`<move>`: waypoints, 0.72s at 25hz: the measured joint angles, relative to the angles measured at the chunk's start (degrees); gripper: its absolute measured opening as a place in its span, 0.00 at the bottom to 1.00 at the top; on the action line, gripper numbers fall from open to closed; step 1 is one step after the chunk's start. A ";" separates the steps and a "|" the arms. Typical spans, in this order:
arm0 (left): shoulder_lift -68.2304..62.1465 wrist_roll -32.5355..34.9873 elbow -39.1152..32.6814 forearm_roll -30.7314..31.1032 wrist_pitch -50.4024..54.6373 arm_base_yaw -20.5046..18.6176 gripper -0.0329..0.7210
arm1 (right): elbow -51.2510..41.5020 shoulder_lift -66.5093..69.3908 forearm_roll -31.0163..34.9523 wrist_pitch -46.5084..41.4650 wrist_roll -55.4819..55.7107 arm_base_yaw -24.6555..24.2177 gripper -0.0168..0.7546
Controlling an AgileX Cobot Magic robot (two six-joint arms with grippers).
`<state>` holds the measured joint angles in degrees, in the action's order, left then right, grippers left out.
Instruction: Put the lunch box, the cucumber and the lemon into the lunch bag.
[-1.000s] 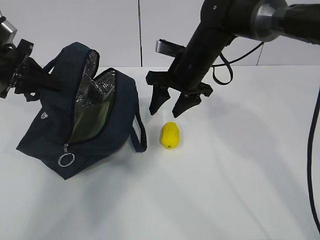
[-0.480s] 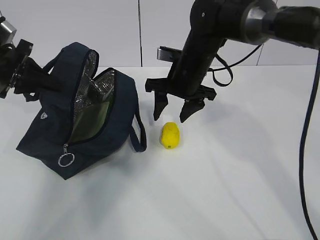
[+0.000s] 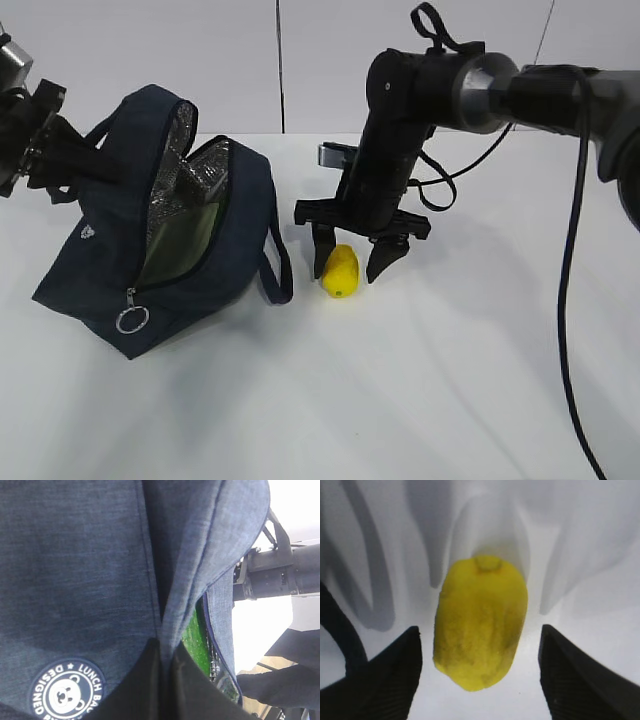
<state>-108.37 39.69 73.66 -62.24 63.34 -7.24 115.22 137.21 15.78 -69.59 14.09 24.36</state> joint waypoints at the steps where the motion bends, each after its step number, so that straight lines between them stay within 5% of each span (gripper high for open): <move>1: 0.00 0.00 0.00 0.22 0.00 0.00 0.04 | 0.00 -0.02 -0.05 0.14 0.13 0.00 0.72; 18: 0.00 0.00 0.00 0.44 -0.13 0.00 0.04 | 0.00 0.69 -1.20 1.30 0.26 0.00 0.72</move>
<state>-108.37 39.69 73.66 -61.80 63.21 -7.24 115.22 137.90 14.58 -68.29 14.35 24.36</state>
